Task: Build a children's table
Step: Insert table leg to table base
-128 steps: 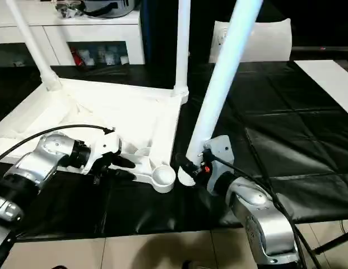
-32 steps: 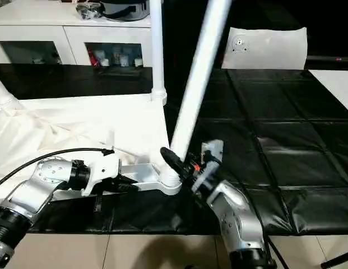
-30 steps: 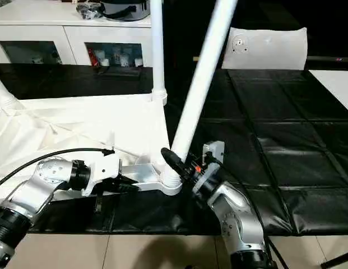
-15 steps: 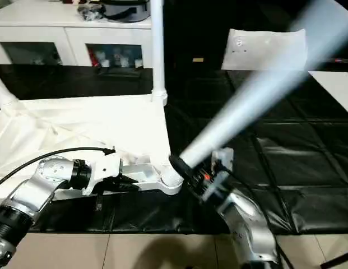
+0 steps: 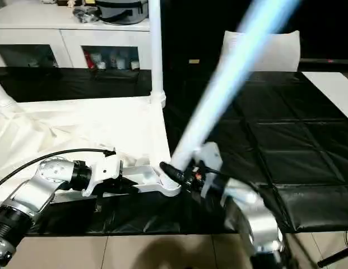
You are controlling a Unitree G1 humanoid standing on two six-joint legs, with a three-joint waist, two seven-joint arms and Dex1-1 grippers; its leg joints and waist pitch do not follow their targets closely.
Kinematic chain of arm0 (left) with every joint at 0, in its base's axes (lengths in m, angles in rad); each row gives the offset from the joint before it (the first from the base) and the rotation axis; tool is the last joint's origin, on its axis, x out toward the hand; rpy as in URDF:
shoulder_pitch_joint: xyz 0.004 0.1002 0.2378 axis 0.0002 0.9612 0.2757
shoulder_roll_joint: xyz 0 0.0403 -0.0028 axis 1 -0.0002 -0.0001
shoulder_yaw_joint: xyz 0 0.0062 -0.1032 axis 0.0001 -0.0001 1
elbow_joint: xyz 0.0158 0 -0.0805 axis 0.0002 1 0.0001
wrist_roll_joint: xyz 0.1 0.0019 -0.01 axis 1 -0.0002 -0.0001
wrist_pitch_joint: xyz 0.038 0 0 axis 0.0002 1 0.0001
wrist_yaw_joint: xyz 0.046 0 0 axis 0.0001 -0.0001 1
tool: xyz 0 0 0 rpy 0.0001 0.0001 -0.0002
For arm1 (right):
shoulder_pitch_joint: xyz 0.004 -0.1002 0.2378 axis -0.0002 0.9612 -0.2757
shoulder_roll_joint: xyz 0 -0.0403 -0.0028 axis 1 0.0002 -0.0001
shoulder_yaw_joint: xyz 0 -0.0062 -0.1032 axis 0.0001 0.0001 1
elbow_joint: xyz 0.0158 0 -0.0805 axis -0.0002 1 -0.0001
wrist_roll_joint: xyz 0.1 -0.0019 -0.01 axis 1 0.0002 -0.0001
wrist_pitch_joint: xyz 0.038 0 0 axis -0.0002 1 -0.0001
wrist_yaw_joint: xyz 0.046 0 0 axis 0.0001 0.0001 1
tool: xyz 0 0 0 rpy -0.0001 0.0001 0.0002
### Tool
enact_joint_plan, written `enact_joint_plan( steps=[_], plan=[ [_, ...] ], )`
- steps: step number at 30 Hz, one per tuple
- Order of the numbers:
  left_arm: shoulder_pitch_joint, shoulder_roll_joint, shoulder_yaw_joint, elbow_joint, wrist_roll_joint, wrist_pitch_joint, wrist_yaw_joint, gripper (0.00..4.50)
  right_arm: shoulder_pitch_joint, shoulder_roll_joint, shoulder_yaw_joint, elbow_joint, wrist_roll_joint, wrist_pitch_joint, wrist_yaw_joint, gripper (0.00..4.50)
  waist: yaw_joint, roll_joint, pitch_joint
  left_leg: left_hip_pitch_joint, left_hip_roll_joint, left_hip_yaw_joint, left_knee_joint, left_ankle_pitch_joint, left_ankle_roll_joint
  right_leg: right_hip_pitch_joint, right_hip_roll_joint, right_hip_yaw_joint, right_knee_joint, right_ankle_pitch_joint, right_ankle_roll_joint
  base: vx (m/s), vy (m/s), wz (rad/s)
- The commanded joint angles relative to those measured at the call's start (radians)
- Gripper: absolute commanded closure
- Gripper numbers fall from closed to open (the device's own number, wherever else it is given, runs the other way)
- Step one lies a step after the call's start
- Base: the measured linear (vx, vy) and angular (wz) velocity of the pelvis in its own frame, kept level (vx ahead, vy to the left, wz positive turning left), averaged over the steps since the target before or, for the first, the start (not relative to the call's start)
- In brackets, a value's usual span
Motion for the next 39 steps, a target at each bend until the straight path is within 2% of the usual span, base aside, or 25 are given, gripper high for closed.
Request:
enact_joint_plan(
  steps=[1, 2, 5, 8, 9, 10, 14, 15, 16, 18, 20, 22, 27, 28, 29, 30, 31, 32, 33, 34, 35, 36, 37, 38, 39],
  plan=[
    [-0.039, 0.013, -0.014, 0.027, 0.06, -0.018, 0.017, 4.5, 0.013, -0.033, 0.061, 0.05, -0.044, 0.046, 0.073, 2.61, -0.019, 0.002, -0.026, 0.004, 0.025, -0.011, -0.082, -0.521, 0.011, 0.018, -0.069, 0.029, -0.098, -0.694, 0.078, 0.0, 0.0, 0.0],
    [-0.049, 0.012, -0.018, 0.035, 0.064, -0.026, 0.01, 4.5, 0.003, -0.046, 0.074, 0.06, -0.047, 0.048, 0.103, 2.61, -0.018, 0.004, -0.025, 0.01, 0.026, -0.01, -0.081, -0.534, 0.011, 0.014, -0.071, 0.032, -0.099, -0.698, 0.074, 0.0, 0.0, 0.0],
    [-0.072, 0.011, -0.028, 0.054, 0.072, -0.044, -0.004, 4.5, -0.014, -0.065, 0.096, 0.083, -0.048, 0.044, 0.156, 2.61, -0.017, 0.0, -0.022, 0.011, 0.022, -0.01, -0.078, -0.527, 0.011, 0.011, -0.076, 0.03, -0.102, -0.718, 0.074, 0.0, 0.0, 0.0],
    [-0.097, 0.005, -0.038, 0.073, 0.076, -0.062, -0.023, 4.5, -0.036, -0.058, 0.104, 0.12, -0.036, 0.033, 0.183, 2.61, -0.019, -0.005, -0.014, -0.002, 0.024, -0.014, -0.085, -0.517, 0.009, 0.016, -0.08, 0.031, -0.099, -0.716, 0.071, 0.0, 0.0, 0.0],
    [-0.104, 0.003, -0.042, 0.08, 0.078, -0.07, -0.029, 4.5, -0.042, -0.053, 0.107, 0.13, -0.032, 0.031, 0.192, 2.61, -0.018, -0.003, -0.015, -0.003, 0.025, -0.016, -0.087, -0.521, 0.009, 0.017, -0.079, 0.033, -0.097, -0.715, 0.069, 0.0, 0.0, 0.0],
    [-0.12, 0.0, -0.051, 0.094, 0.083, -0.085, -0.04, 4.5, -0.051, -0.046, 0.114, 0.147, -0.026, 0.028, 0.21, 2.61, -0.019, -0.005, -0.008, -0.006, 0.027, -0.019, -0.093, -0.534, 0.009, 0.016, -0.081, 0.039, -0.093, -0.71, 0.062, 0.0, 0.0, 0.0],
    [-0.17, -0.01, -0.072, 0.148, 0.097, -0.121, -0.057, 4.5, -0.055, -0.037, 0.152, 0.169, -0.03, 0.013, 0.266, 2.61, -0.017, -0.007, 0.003, -0.009, 0.03, -0.022, -0.101, -0.549, 0.008, 0.012, -0.083, 0.049, -0.088, -0.7, 0.039, 0.0, 0.0, 0.0],
    [-0.183, -0.013, -0.075, 0.165, 0.104, -0.129, -0.058, 4.5, -0.054, -0.035, 0.16, 0.171, -0.03, 0.013, 0.279, 2.61, -0.016, -0.008, 0.0, -0.006, 0.028, -0.021, -0.1, -0.545, 0.008, 0.011, -0.085, 0.052, -0.089, -0.699, 0.035, 0.0, 0.0, 0.0],
    [-0.188, -0.014, -0.075, 0.173, 0.105, -0.13, -0.058, 4.5, -0.052, -0.034, 0.165, 0.168, -0.031, 0.012, 0.282, 2.61, -0.012, -0.008, 0.002, -0.011, 0.029, -0.021, -0.102, -0.526, 0.01, 0.011, -0.087, 0.058, -0.084, -0.682, 0.023, 0.0, 0.0, 0.0],
    [-0.191, -0.014, -0.074, 0.181, 0.107, -0.133, -0.06, 4.5, -0.049, -0.033, 0.17, 0.166, -0.034, 0.01, 0.285, 2.61, -0.011, -0.011, 0.004, -0.016, 0.029, -0.021, -0.105, -0.52, 0.01, 0.012, -0.086, 0.059, -0.084, -0.688, 0.023, 0.0, 0.0, 0.0],
    [-0.201, -0.008, -0.076, 0.203, 0.12, -0.145, -0.057, 4.5, -0.044, -0.026, 0.181, 0.164, -0.042, 0.002, 0.285, 2.61, -0.01, -0.009, 0.006, -0.016, 0.028, -0.021, -0.106, -0.513, 0.01, 0.01, -0.088, 0.062, -0.085, -0.692, 0.019, 0.0, 0.0, 0.0],
    [-0.203, -0.003, -0.075, 0.216, 0.122, -0.15, -0.055, 4.5, -0.041, -0.02, 0.185, 0.163, -0.046, -0.004, 0.282, 2.61, -0.011, -0.012, 0.01, -0.014, 0.029, -0.02, -0.108, -0.52, 0.01, 0.007, -0.087, 0.063, -0.087, -0.704, 0.018, 0.0, 0.0, 0.0],
    [-0.198, 0.008, -0.07, 0.236, 0.123, -0.157, -0.043, 4.5, -0.034, -0.003, 0.174, 0.165, -0.051, -0.017, 0.266, 2.61, -0.017, -0.012, 0.022, 0.001, 0.025, -0.022, -0.105, -0.571, 0.005, -0.001, -0.084, 0.043, -0.108, -0.788, 0.052, 0.0, 0.0, 0.0],
    [-0.182, 0.017, -0.057, 0.218, 0.12, -0.141, -0.031, 4.5, -0.035, 0.009, 0.164, 0.176, -0.06, -0.035, 0.237, 2.61, -0.02, -0.006, 0.023, 0.011, 0.024, -0.022, -0.1, -0.587, 0.002, -0.004, -0.082, 0.032, -0.116, -0.807, 0.064, 0.0, 0.0, 0.0],
    [-0.175, 0.021, -0.052, 0.211, 0.119, -0.135, -0.026, 4.5, -0.036, 0.014, 0.16, 0.181, -0.063, -0.042, 0.226, 2.61, -0.023, -0.006, 0.024, 0.014, 0.024, -0.021, -0.1, -0.595, 0.002, -0.005, -0.08, 0.027, -0.121, -0.81, 0.069, 0.0, 0.0, 0.0],
    [-0.155, 0.03, -0.037, 0.184, 0.114, -0.113, -0.011, 4.5, -0.041, 0.029, 0.145, 0.197, -0.076, -0.058, 0.184, 2.61, -0.03, 0.003, 0.025, 0.012, 0.03, -0.027, -0.105, -0.62, -0.002, 0.004, -0.079, 0.019, -0.114, -0.79, 0.071, 0.0, 0.0, 0.0],
    [-0.146, 0.034, -0.031, 0.171, 0.112, -0.103, -0.004, 4.5, -0.044, 0.037, 0.138, 0.205, -0.081, -0.064, 0.164, 2.61, -0.039, 0.001, 0.029, -0.012, 0.045, -0.038, -0.123, -0.649, -0.003, 0.023, -0.075, 0.024, -0.092, -0.761, 0.077, 0.0, 0.0, 0.0],
    [-0.129, 0.041, -0.019, 0.149, 0.107, -0.086, 0.009, 4.5, -0.049, 0.05, 0.126, 0.219, -0.092, -0.076, 0.127, 2.61, -0.039, 0.001, 0.029, -0.012, 0.045, -0.038, -0.123, -0.649, -0.003, 0.023, -0.075, 0.024, -0.092, -0.761, 0.077, 0.0, 0.0, 0.0],
    [-0.111, 0.045, -0.006, 0.122, 0.101, -0.057, 0.022, 4.5, -0.055, 0.061, 0.114, 0.23, -0.099, -0.083, 0.095, 2.61, -0.025, 0.011, 0.036, -0.052, 0.087, -0.055, -0.176, -0.777, -0.01, 0.062, -0.066, 0.069, 0.015, -0.658, 0.054, 0.0, 0.0, 0.0],
    [-0.086, 0.052, 0.01, 0.083, 0.094, -0.02, 0.04, 4.5, -0.063, 0.077, 0.097, 0.243, -0.105, -0.091, 0.056, 2.61, 0.023, 0.02, 0.037, -0.069, 0.114, -0.046, -0.225, -0.832, -0.021, 0.07, -0.064, 0.146, 0.141, -0.436, -0.02, 0.0, 0.0, 0.0],
    [-0.062, 0.056, 0.024, 0.042, 0.087, 0.018, 0.056, 4.5, -0.072, 0.092, 0.08, 0.256, -0.108, -0.095, 0.019, 2.61, 0.007, 0.0, 0.044, -0.04, 0.098, -0.036, -0.214, -0.817, -0.021, 0.034, -0.065, 0.171, 0.123, -0.444, -0.02, -0.032, -0.084, 0.11],
    [0.013, 0.058, 0.065, -0.092, 0.06, 0.134, 0.097, 4.5, -0.1, 0.134, 0.041, 0.289, -0.115, -0.101, -0.073, 2.61, 0.019, -0.054, 0.047, 0.067, -0.039, 0.008, -0.035, -0.483, -0.035, -0.103, -0.078, 0.122, -0.113, -1.022, 0.092, -0.08, -0.134, 0.16],
    [0.013, 0.058, 0.065, -0.092, 0.06, 0.134, 0.097, 4.5, -0.1, 0.134, 0.041, 0.289, -0.115, -0.101, -0.073, 2.61, -0.008, -0.042, 0.05, 0.084, -0.093, 0.027, 0.089, -0.207, 0.039, -0.134, -0.119, 0.129, -0.167, -1.263, 0.118, -0.08, -0.134, 0.16],
    [0.048, 0.053, 0.083, -0.159, 0.049, 0.191, 0.119, 4.5, -0.116, 0.154, 0.024, 0.309, -0.121, -0.108, -0.117, 2.61, -0.017, -0.053, 0.041, 0.003, -0.068, 0.008, 0.063, -0.191, 0.051, -0.03, -0.154, 0.125, -0.12, -1.201, 0.123, -0.022, -0.051, -0.32],
    [0.072, 0.046, 0.094, -0.204, 0.045, 0.232, 0.137, 4.5, -0.129, 0.17, 0.013, 0.326, -0.127, -0.114, -0.15, 2.61, -0.011, -0.013, 0.024, -0.059, -0.009, -0.029, -0.04, -0.221, 0.041, 0.055, -0.142, 0.114, -0.059, -0.93, 0.109, 0.053, 0.075, -0.53]
  ],
)
